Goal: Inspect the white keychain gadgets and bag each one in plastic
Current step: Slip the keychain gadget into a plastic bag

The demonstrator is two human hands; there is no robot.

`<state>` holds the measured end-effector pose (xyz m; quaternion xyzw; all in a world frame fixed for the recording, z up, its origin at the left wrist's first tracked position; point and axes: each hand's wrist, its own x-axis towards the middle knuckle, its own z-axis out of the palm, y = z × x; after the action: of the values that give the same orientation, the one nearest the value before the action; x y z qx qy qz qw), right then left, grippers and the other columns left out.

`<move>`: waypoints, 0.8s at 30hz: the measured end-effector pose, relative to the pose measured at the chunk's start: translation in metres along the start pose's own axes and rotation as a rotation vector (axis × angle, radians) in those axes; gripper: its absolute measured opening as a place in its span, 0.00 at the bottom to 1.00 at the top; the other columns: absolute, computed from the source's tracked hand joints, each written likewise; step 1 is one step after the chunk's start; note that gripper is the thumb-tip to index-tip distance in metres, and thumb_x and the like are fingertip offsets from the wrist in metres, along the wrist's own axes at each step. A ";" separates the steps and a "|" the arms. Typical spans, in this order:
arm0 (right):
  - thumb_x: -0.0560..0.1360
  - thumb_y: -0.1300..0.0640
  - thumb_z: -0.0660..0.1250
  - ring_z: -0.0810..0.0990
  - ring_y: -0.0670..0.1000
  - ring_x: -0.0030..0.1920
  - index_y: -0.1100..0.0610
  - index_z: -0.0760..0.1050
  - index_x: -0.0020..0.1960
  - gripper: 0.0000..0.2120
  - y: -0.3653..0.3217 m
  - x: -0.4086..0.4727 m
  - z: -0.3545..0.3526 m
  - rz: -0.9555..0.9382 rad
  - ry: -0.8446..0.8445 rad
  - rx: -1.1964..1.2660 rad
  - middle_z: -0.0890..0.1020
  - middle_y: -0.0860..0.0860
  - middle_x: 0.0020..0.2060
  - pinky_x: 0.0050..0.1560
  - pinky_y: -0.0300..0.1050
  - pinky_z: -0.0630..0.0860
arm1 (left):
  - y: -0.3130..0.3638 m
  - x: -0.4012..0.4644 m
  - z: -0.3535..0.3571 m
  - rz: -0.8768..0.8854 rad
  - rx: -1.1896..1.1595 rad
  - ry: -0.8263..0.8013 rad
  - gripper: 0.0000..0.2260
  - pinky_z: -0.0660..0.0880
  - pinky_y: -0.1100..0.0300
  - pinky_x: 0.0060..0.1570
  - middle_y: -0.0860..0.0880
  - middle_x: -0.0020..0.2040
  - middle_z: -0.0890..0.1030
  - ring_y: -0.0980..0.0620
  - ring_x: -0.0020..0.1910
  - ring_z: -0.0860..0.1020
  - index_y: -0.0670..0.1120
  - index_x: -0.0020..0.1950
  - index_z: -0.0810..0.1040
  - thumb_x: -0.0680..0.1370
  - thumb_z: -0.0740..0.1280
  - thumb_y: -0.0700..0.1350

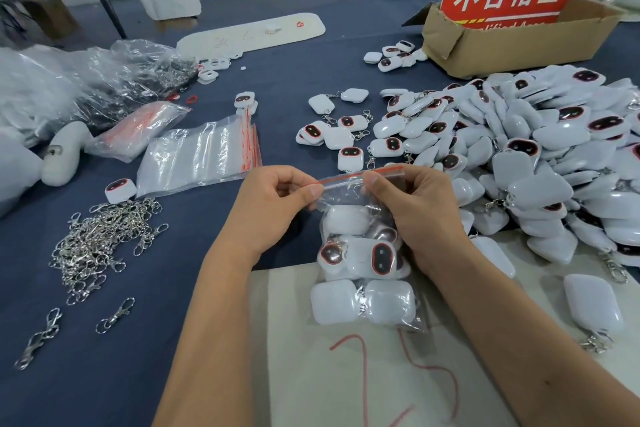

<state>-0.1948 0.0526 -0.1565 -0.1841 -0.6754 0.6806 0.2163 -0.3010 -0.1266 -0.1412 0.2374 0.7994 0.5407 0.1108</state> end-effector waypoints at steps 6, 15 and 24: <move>0.77 0.54 0.76 0.79 0.45 0.32 0.52 0.87 0.41 0.07 0.001 0.000 0.000 -0.018 0.015 0.001 0.86 0.52 0.34 0.35 0.41 0.78 | -0.001 0.000 -0.002 -0.009 -0.049 0.019 0.08 0.76 0.68 0.38 0.51 0.34 0.85 0.58 0.31 0.77 0.48 0.41 0.85 0.78 0.74 0.38; 0.77 0.54 0.76 0.80 0.45 0.32 0.52 0.87 0.42 0.05 0.001 0.001 -0.001 0.000 0.019 0.013 0.87 0.52 0.34 0.35 0.41 0.79 | -0.004 -0.002 -0.010 -0.035 -0.048 0.035 0.03 0.78 0.66 0.43 0.48 0.37 0.86 0.56 0.35 0.80 0.45 0.43 0.86 0.77 0.76 0.40; 0.77 0.55 0.76 0.82 0.47 0.34 0.55 0.87 0.43 0.06 0.002 0.002 -0.003 0.005 -0.019 0.030 0.87 0.54 0.36 0.36 0.44 0.80 | -0.001 0.000 -0.004 0.082 0.044 0.013 0.05 0.79 0.64 0.48 0.52 0.41 0.86 0.52 0.42 0.82 0.49 0.45 0.85 0.78 0.74 0.39</move>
<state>-0.1954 0.0562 -0.1587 -0.1761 -0.6667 0.6928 0.2109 -0.3029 -0.1308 -0.1407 0.2690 0.8014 0.5285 0.0781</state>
